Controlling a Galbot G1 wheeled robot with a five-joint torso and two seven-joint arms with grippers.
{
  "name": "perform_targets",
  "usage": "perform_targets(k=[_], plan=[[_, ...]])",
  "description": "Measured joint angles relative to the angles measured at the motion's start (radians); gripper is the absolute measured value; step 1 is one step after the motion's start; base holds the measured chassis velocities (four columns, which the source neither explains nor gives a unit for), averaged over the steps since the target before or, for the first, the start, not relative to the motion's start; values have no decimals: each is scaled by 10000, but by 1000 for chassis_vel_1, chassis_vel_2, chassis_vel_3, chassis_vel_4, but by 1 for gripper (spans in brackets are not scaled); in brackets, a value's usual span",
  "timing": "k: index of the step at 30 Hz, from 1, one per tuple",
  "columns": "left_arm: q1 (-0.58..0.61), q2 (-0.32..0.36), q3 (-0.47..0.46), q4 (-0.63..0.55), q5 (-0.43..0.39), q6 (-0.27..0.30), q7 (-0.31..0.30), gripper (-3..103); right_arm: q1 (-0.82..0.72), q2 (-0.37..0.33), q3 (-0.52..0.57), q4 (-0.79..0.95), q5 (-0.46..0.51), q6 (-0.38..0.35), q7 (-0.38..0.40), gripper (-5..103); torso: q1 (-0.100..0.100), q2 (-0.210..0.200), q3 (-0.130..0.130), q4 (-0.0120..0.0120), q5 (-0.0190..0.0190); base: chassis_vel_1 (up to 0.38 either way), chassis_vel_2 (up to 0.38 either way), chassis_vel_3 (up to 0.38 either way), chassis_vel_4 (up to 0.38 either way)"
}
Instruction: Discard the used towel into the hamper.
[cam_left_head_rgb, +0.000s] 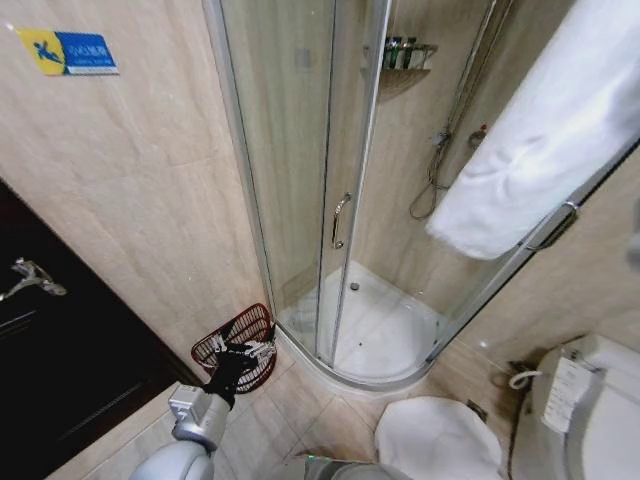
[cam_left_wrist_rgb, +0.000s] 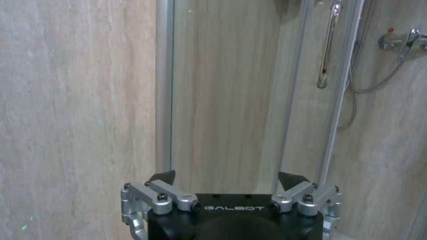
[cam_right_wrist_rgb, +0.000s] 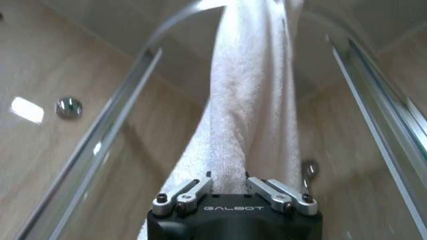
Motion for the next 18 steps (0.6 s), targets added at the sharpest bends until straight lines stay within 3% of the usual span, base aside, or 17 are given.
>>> perform_targets(k=[5,8,14,18], plan=[[0,1,0,0,0,0,0,100,-1122,1001,128,430,-608,175,-84,9,1,0,1,2,0,0,0,0,0],[0,1,0,0,0,0,0,100,-2387,2161,90,893,-1400,687,-345,9,0,0,0,1,-6,0,0,0,0],[0,2,0,0,0,0,1,100,-3663,3176,-196,1139,-2457,1354,-716,9,0,0,0,0,-4,0,0,0,0],[0,0,0,0,0,0,0,100,-4655,4227,-620,1403,-3441,1797,-908,9,0,-1,1,2,-1,0,0,0,0]])
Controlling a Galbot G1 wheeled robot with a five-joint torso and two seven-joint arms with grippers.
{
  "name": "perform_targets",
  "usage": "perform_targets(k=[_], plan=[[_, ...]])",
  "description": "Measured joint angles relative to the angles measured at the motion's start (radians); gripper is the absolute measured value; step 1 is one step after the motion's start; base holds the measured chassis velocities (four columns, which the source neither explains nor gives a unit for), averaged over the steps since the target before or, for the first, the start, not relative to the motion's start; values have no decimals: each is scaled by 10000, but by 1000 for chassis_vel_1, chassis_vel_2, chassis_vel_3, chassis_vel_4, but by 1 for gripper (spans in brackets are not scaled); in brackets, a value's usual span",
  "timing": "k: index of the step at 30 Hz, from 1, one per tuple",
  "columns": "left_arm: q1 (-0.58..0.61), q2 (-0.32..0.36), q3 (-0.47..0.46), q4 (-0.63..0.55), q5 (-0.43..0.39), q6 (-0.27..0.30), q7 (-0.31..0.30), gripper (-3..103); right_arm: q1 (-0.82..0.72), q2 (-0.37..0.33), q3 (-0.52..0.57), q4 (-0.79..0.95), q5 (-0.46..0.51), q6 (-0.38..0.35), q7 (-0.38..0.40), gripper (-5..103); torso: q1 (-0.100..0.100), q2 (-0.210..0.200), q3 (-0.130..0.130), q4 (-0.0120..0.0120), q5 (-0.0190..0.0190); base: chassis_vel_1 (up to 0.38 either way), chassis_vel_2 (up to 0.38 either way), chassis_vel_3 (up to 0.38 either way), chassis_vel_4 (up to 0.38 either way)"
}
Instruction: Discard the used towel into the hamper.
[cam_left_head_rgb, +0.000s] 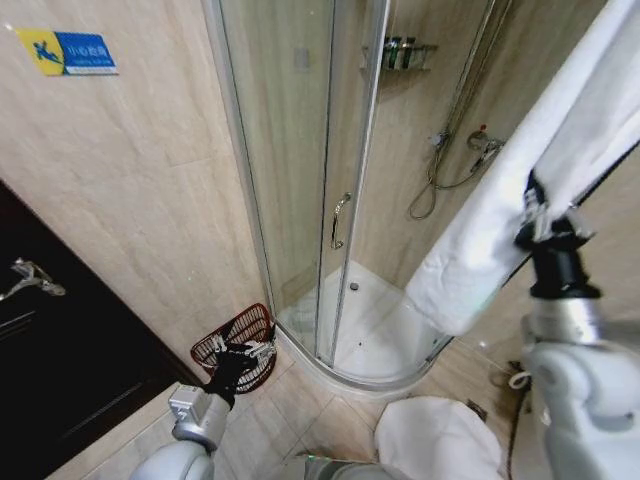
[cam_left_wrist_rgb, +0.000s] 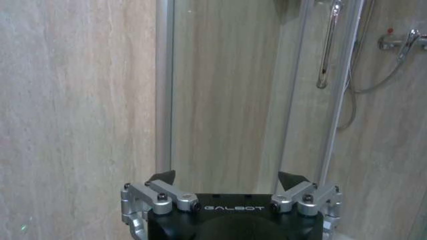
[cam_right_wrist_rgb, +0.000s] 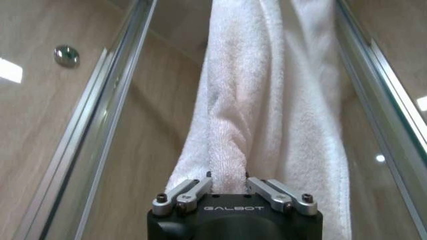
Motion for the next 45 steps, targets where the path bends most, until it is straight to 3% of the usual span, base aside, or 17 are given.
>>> perform_targets(k=[11,24,33,45], plan=[[0,0,0,0,0,0,0,100,-1241,1429,-319,-674,-1359,824,-733,9,1,0,0,1,-2,0,0,0,0],[0,0,0,0,0,0,0,100,-2237,2396,-587,-1411,-2262,1757,-1179,9,2,0,0,0,1,0,0,0,0],[0,0,0,0,0,-1,0,100,-2544,2452,-403,-175,-2326,1822,-1222,9,2,-1,1,1,1,0,0,0,0],[0,-1,0,0,0,0,0,100,-1979,1992,80,1253,-2601,1504,-332,9,2,0,0,-1,0,0,0,0,0]])
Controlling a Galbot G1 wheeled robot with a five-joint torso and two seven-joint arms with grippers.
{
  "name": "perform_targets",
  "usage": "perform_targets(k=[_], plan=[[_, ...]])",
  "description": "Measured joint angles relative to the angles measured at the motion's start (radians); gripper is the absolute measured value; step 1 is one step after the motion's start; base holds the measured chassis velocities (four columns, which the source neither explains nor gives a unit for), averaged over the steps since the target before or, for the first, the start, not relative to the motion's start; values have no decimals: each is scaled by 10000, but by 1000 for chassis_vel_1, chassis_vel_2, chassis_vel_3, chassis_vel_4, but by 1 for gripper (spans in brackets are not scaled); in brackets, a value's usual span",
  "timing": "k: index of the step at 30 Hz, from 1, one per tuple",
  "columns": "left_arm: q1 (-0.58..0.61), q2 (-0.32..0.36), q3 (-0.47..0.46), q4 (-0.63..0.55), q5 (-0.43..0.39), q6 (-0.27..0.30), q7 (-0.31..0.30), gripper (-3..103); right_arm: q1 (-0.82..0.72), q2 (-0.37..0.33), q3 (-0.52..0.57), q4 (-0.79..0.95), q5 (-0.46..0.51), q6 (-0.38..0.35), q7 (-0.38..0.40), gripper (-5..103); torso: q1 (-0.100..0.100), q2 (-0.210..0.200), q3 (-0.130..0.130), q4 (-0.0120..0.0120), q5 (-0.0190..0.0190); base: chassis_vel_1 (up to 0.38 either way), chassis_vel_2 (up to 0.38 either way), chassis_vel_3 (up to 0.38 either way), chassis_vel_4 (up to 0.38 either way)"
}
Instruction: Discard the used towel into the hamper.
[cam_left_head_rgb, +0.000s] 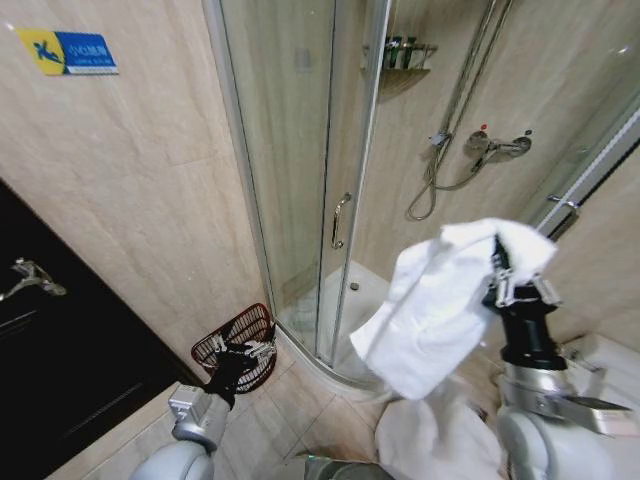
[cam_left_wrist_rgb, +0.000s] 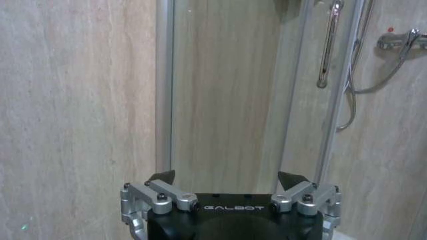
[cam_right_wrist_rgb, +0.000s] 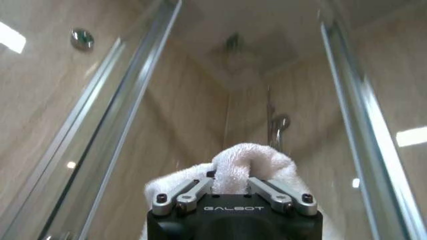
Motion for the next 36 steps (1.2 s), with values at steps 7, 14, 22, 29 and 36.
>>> perform_targets(k=[7,14,22,29,36], plan=[[0,1,0,0,0,0,0,100,143,-103,19,91,111,-93,577,9,0,0,0,1,2,0,0,0,0],[0,1,0,0,0,0,0,100,281,-333,209,91,380,-28,1041,9,0,0,0,2,-1,0,0,0,0],[0,0,0,0,0,0,0,100,272,-360,215,78,467,161,1132,9,0,0,0,1,0,0,0,0,0],[0,1,0,0,0,0,0,100,241,-377,203,66,567,210,1119,9,0,0,0,1,0,0,0,0,0],[0,0,0,0,0,0,0,100,223,-394,195,57,573,260,1103,9,3,-1,1,2,1,16,-19,-19,24]])
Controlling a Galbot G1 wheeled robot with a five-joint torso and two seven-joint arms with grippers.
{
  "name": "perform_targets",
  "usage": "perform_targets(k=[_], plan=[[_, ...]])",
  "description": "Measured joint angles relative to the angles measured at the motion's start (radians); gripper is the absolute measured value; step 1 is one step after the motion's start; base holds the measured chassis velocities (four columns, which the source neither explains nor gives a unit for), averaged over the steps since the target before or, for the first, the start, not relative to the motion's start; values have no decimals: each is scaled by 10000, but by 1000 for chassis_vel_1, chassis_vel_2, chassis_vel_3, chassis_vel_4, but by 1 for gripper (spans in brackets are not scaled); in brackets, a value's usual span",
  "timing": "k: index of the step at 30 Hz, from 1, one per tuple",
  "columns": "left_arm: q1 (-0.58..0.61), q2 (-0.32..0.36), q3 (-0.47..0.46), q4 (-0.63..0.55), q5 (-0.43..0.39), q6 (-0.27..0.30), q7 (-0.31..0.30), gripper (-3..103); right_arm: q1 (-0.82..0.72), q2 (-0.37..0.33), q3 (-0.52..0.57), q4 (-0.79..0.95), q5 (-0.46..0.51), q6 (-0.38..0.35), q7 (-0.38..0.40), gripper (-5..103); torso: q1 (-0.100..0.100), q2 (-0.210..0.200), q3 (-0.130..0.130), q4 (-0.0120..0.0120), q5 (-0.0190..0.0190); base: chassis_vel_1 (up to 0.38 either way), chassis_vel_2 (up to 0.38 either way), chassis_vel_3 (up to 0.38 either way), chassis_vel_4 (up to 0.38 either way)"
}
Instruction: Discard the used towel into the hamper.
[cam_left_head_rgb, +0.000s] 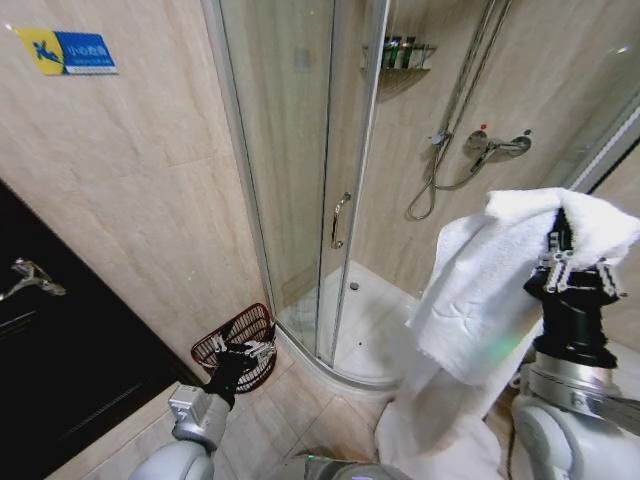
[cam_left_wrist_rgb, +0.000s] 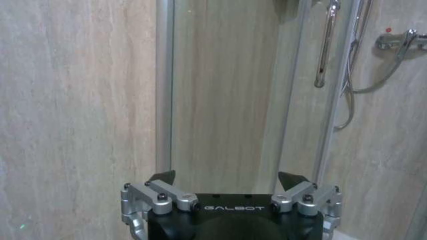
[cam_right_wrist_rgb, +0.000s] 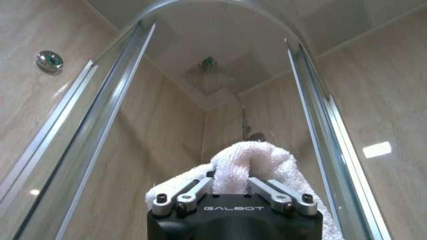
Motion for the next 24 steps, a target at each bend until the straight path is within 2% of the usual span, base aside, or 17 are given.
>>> perform_targets(k=[8,9,11,14,15,18,19,21,22,24], plan=[[0,-1,1,1,0,0,1,100,5,-21,-19,-4,66,1,-2,9,-5,1,-2,-3,-2,138,-129,-157,128],[0,-1,0,0,0,0,0,100,7,-31,-19,-7,67,1,-2,9,-4,2,-2,-1,9,226,-228,-236,196],[0,1,0,2,0,0,0,100,4,-41,-20,-8,69,1,-2,9,-2,1,0,-2,-4,227,-228,-229,226],[0,0,-1,1,0,0,0,100,4,-51,-19,-8,69,6,-3,9,-4,2,-1,1,4,218,-234,-227,216],[0,1,0,1,0,0,0,100,-2,-51,-20,-10,69,16,-3,9,-3,2,-1,1,-8,240,-240,-267,244],[0,0,0,1,0,0,0,100,-6,-51,-22,-10,69,47,0,9,-7,3,-2,-3,9,249,-264,-268,242],[0,4,0,1,0,0,0,100,-7,-51,-27,-10,69,51,-1,9,-6,3,-2,-1,-10,238,-241,-221,253],[0,2,0,1,0,0,0,100,-3,-53,-29,-10,70,72,-1,9,-9,4,-3,-2,-8,234,-241,-221,241],[2,0,0,1,0,0,0,100,20,-67,-44,-10,72,122,42,9,-9,5,-3,2,6,230,-219,-204,230],[1,2,0,1,0,0,0,100,39,-86,-55,-10,72,129,100,9,-10,5,-4,-2,-1,167,-185,-191,191]])
